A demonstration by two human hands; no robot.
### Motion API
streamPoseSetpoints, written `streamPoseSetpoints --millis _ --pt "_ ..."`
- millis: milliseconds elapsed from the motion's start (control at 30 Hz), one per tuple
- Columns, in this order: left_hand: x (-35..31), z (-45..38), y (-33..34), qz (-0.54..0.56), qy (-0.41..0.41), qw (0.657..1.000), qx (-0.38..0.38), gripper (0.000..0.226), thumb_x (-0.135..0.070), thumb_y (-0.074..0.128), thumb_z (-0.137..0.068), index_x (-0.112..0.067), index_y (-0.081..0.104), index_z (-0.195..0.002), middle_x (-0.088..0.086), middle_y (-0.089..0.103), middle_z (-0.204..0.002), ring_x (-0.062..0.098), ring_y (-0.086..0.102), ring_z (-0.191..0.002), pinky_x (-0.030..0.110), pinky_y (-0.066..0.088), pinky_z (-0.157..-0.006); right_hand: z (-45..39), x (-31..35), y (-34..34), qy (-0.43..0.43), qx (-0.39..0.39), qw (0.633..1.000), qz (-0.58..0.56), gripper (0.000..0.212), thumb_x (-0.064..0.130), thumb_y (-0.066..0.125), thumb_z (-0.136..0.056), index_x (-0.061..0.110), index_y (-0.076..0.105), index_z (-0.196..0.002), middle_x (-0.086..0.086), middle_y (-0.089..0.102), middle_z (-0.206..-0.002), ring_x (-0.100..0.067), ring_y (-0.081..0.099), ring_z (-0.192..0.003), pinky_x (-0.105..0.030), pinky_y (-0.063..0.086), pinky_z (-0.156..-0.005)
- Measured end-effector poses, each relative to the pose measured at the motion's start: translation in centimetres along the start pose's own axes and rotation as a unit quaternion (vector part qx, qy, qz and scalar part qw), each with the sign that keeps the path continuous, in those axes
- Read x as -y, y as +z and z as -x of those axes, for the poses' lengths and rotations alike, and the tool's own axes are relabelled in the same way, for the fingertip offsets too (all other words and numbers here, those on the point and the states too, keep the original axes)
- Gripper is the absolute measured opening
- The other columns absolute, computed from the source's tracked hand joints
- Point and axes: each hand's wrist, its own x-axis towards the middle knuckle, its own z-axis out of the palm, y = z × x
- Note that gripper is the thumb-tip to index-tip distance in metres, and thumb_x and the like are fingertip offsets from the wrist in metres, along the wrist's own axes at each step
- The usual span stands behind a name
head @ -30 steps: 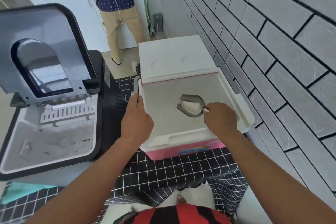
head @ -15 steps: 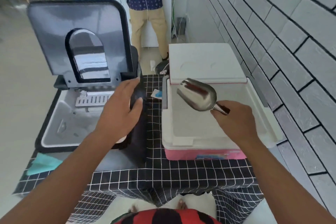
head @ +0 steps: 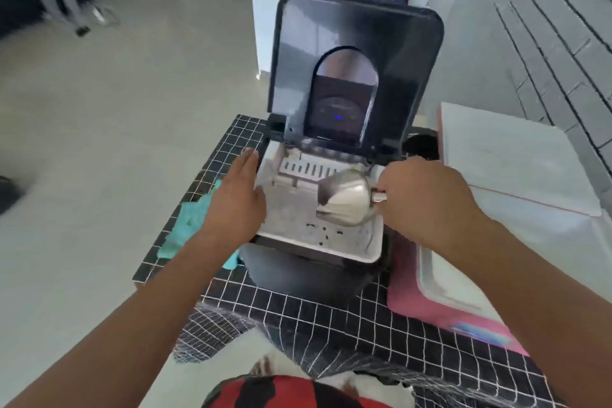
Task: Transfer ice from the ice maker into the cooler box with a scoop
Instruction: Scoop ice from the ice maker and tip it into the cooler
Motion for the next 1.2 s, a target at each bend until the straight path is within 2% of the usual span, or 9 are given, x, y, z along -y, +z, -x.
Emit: streamPoseSetpoints --millis 100,233,467,567,733,833,933,1067,1200 --pt "0.5 0.2 0.3 0.015 0.034 0.999 -0.011 0.060 -0.003 0.047 -0.093 -0.013 0.031 -0.150 -0.005 0.020 -0.161 0.016 0.032 -0.141 0.017 0.025 -0.102 -1.6 3.1 0.2 -0.019 0.051 0.994 0.095 0.017 0.005 0.054 -0.075 0.016 0.043 -0.067 0.002 0.039 -0.059 -0.020 0.043 -0.054 -0.025 0.029 -0.050" --pt "1.1 0.2 0.1 0.062 0.043 0.997 -0.005 0.059 -0.001 0.046 -0.094 -0.014 0.032 -0.150 -0.009 0.018 -0.161 0.013 0.038 -0.137 0.015 0.029 -0.100 -3.3 5.8 2.3 -0.024 0.115 0.986 0.114 0.015 0.005 0.049 -0.082 0.015 0.059 -0.087 0.001 0.046 -0.074 -0.020 0.047 -0.067 -0.030 0.037 -0.060" --pt "1.3 0.0 0.1 0.107 0.043 0.993 0.001 0.058 -0.001 0.046 -0.094 -0.014 0.033 -0.149 -0.010 0.016 -0.161 0.008 0.032 -0.139 0.010 0.026 -0.097 -3.6 5.9 6.1 -0.032 0.127 0.990 0.048 0.008 0.018 0.057 -0.082 0.017 0.051 -0.077 -0.001 0.058 -0.078 -0.026 0.060 -0.074 -0.029 0.037 -0.059" --pt "1.4 0.0 0.2 0.106 0.046 0.993 0.005 0.058 -0.002 0.047 -0.094 -0.014 0.034 -0.149 -0.011 0.015 -0.161 0.010 0.035 -0.137 0.011 0.026 -0.097 -3.6 6.6 7.9 -0.020 0.107 0.994 0.016 0.014 0.023 0.058 -0.080 0.015 0.062 -0.091 -0.007 0.064 -0.089 -0.028 0.064 -0.082 -0.029 0.037 -0.060" --pt "1.7 -0.2 0.4 0.100 0.064 0.993 0.003 0.057 -0.002 0.047 -0.093 -0.013 0.035 -0.148 -0.009 0.017 -0.161 0.014 0.037 -0.138 0.019 0.033 -0.099 -4.8 7.8 9.7 0.016 0.144 0.980 -0.137 0.004 0.023 0.062 -0.083 0.020 0.062 -0.086 0.004 0.050 -0.066 -0.022 0.054 -0.071 -0.027 0.036 -0.059" --pt "1.7 -0.3 0.5 0.100 0.066 0.993 0.001 0.057 -0.002 0.047 -0.093 -0.013 0.036 -0.148 -0.009 0.019 -0.160 0.016 0.040 -0.136 0.025 0.039 -0.099 -5.3 8.0 10.3 0.051 0.192 0.960 -0.199 0.019 0.022 0.067 -0.082 0.014 0.055 -0.070 0.006 0.045 -0.057 -0.016 0.049 -0.062 -0.025 0.032 -0.051" --pt "1.8 -0.4 0.6 0.103 0.065 0.993 0.000 0.057 -0.003 0.048 -0.092 -0.014 0.037 -0.147 -0.009 0.019 -0.160 0.017 0.042 -0.134 0.029 0.043 -0.098 -5.4 7.9 10.7 0.089 0.192 0.953 -0.219 0.022 0.024 0.069 -0.080 0.003 0.068 -0.075 0.001 0.052 -0.057 -0.018 0.054 -0.061 -0.025 0.039 -0.053" --pt "1.9 -0.4 0.7 0.110 0.064 0.992 -0.003 0.057 -0.003 0.049 -0.093 -0.015 0.037 -0.147 -0.011 0.019 -0.160 0.014 0.043 -0.133 0.021 0.038 -0.094 -5.1 8.0 10.4 0.092 0.152 0.966 -0.186 0.016 0.025 0.069 -0.073 0.010 0.069 -0.080 -0.001 0.060 -0.066 -0.023 0.062 -0.072 -0.027 0.048 -0.060" --pt "2.0 -0.3 0.7 0.113 0.066 0.991 0.002 0.057 -0.004 0.049 -0.093 -0.015 0.037 -0.148 -0.010 0.020 -0.160 0.015 0.040 -0.135 0.024 0.037 -0.099 -4.7 8.1 10.0 0.115 0.086 0.979 -0.146 0.030 0.030 0.068 -0.068 0.023 0.074 -0.097 -0.001 0.068 -0.086 -0.022 0.063 -0.080 -0.028 0.050 -0.063"
